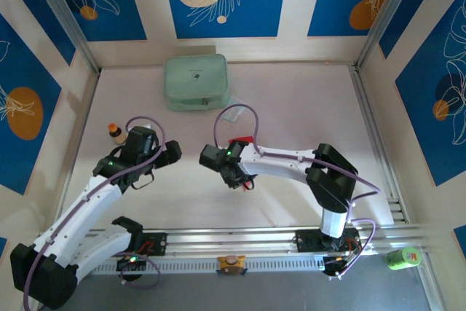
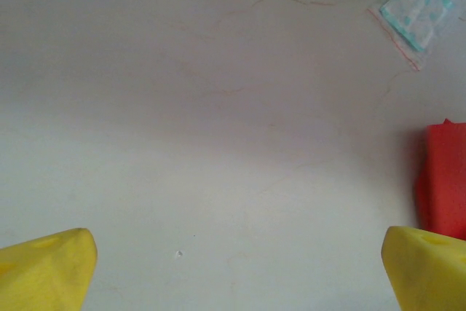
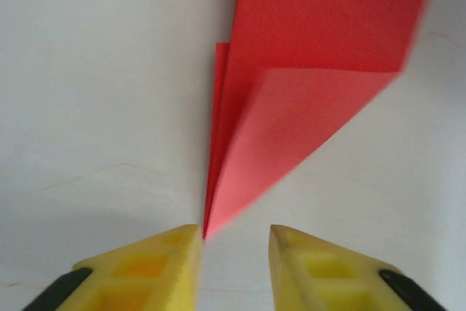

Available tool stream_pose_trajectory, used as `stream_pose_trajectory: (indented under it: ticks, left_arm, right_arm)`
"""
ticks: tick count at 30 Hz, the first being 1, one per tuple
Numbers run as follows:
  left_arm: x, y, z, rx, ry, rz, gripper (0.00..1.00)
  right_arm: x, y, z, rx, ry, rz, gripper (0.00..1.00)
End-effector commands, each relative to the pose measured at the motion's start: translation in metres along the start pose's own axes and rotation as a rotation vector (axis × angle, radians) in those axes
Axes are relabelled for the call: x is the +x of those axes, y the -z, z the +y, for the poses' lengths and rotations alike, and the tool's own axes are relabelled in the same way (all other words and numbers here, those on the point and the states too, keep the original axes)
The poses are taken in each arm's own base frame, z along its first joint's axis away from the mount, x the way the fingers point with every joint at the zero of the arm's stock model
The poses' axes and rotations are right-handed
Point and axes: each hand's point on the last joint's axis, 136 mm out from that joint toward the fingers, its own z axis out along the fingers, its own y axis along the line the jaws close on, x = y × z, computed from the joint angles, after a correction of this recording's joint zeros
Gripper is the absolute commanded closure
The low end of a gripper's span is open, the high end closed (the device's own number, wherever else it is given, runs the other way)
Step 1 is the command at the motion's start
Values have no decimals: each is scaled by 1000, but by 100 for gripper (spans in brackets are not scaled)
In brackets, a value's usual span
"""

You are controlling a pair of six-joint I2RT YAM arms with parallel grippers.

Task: Fold a paper plane with a square sheet of paper (pick it up from the middle)
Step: Turn over the paper at the center of the table, then fold the wing for the fifth time at the center of the table.

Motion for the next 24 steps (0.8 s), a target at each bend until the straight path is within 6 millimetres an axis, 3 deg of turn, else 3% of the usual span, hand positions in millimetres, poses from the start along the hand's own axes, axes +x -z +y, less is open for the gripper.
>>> stream_pose_trajectory:
  ticks: [1,3,5,8,11,17,24]
  left_arm:
    - [5,-1,-4,34,33,35,0]
    - [7,-3,-14,89,30,57,0]
    - [10,-4,-30,176,10,77,6]
    - [18,-7,-54,314,18,124,18]
    - [31,-14,-64,381,71,194,32]
    - [44,-25,-70,434,157,250,41]
    - [51,-14,-59,398,156,257,42]
  right_arm:
    - [-7,18,15,-207,-40,-28,61]
    - [-12,27,15,-329,-87,-62,56]
    - [-20,32,2,-428,-205,-87,57]
    - [-29,28,-9,-657,-361,-101,69]
    - [-38,19,-19,-820,-470,-99,81]
    - [-44,-9,-16,-862,-494,-21,89]
    - [-42,-47,-5,-834,-597,88,92]
